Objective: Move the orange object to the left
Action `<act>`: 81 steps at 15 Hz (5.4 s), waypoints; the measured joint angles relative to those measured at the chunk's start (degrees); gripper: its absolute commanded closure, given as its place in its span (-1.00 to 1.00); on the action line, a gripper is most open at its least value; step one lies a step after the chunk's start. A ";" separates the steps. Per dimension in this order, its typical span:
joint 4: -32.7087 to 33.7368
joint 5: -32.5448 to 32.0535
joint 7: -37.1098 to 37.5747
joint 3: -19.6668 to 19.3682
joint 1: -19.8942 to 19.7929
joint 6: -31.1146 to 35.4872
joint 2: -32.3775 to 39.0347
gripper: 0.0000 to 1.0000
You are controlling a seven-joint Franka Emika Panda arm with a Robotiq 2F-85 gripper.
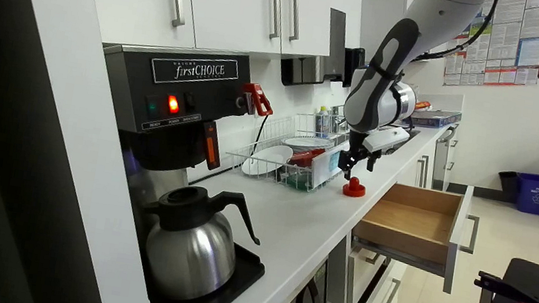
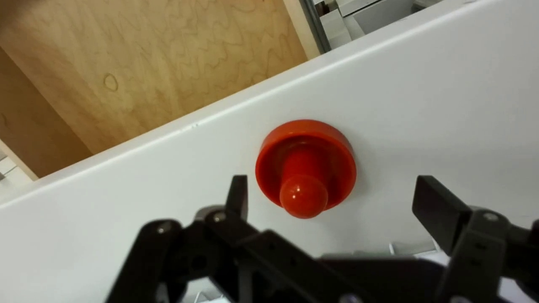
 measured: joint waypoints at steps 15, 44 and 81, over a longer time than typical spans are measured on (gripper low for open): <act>10.87 1.72 0.08 0.79 -3.62 0.27 10.73 0.69; -5.07 -1.14 -28.92 17.52 3.89 -8.56 -9.92 0.72; -2.05 7.90 -48.86 22.34 -2.26 -7.65 -9.04 -1.00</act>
